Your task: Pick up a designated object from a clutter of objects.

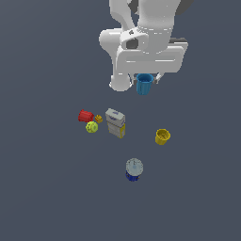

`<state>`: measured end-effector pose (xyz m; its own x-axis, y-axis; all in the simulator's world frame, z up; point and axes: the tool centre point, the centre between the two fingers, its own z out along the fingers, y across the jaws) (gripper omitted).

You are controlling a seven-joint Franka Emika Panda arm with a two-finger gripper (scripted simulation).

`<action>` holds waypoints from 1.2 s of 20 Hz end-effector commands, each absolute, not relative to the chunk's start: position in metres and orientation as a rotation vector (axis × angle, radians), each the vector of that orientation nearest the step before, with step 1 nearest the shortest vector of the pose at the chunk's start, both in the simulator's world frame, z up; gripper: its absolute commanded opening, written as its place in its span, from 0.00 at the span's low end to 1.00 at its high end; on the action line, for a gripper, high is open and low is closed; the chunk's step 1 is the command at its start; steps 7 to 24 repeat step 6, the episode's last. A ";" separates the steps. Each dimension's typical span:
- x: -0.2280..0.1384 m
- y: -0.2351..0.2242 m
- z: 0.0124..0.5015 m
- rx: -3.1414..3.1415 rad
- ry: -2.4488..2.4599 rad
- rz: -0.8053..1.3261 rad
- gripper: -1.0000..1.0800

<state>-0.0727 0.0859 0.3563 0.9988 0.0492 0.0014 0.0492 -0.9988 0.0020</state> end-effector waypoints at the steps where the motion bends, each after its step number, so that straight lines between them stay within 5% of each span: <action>1: -0.078 0.090 0.365 3.139 0.076 0.002 0.00; 24: -0.082 0.093 0.371 3.140 0.076 0.000 0.00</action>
